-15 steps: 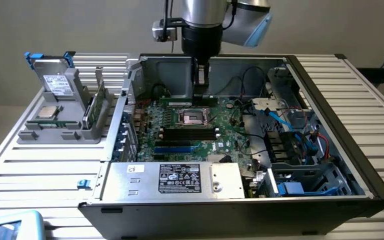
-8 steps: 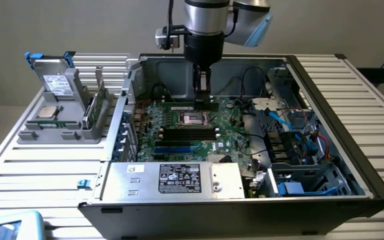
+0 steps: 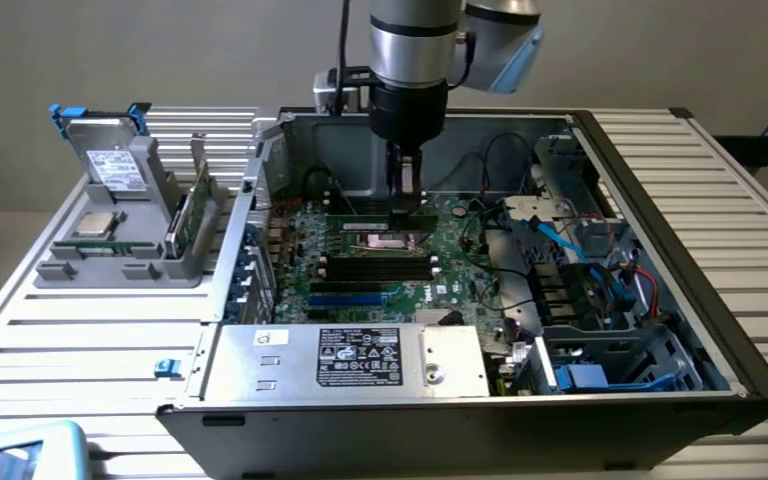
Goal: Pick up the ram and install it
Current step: 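Insert the ram into the slot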
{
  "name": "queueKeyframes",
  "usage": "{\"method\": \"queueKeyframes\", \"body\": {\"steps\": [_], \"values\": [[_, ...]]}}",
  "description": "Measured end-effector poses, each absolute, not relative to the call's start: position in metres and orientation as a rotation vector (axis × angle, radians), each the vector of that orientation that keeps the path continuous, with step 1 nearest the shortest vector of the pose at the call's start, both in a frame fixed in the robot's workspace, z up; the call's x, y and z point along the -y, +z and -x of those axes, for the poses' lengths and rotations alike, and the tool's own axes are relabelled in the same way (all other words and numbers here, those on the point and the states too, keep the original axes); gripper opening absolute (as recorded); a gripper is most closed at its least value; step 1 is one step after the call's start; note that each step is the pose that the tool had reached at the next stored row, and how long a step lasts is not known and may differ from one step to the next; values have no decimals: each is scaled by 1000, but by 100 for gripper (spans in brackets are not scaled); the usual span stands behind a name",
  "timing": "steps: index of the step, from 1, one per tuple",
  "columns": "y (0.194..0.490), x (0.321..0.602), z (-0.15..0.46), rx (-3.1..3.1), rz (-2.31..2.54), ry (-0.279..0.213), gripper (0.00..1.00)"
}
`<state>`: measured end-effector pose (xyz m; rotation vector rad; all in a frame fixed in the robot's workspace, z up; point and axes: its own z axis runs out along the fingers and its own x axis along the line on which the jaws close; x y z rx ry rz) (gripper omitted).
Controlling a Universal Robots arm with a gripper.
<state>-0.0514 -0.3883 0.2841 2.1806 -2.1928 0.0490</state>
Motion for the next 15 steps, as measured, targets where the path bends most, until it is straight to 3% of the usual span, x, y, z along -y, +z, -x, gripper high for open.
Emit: {"method": "queueKeyframes", "body": {"steps": [15], "values": [[259, 392, 51, 2194, -2182, 52, 13]]}}
